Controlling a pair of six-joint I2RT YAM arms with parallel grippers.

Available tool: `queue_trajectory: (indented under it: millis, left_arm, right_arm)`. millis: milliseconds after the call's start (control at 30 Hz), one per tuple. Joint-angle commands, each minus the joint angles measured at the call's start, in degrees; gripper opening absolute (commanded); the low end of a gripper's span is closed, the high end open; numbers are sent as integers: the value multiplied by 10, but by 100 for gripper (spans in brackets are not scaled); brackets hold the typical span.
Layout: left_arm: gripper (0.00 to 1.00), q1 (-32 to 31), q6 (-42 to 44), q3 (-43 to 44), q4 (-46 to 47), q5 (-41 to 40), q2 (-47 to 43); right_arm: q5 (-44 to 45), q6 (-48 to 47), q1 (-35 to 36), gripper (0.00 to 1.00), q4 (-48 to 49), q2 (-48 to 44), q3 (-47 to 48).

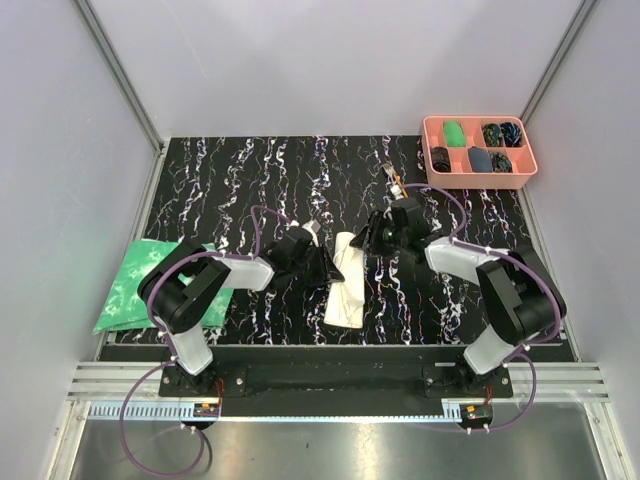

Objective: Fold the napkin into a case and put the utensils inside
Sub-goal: Pick up the top corner of the smaller rectangle folded napkin from the center of the board.

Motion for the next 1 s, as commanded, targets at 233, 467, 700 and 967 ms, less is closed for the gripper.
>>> queue_trajectory:
  millis: [233, 467, 700, 967]
  left_arm:
    - [27, -6, -4, -4, 2, 7, -9]
    - [24, -5, -50, -21, 53, 25, -2]
    - [22, -3, -94, -42, 113, 41, 8]
    - [21, -3, -101, -47, 117, 42, 10]
  right_arm:
    - [-64, 59, 0, 43, 56, 104, 79]
    - [-71, -1, 15, 47, 59, 101, 87]
    - [7, -92, 62, 55, 36, 72, 72]
    - [91, -167, 97, 49, 12, 62, 76]
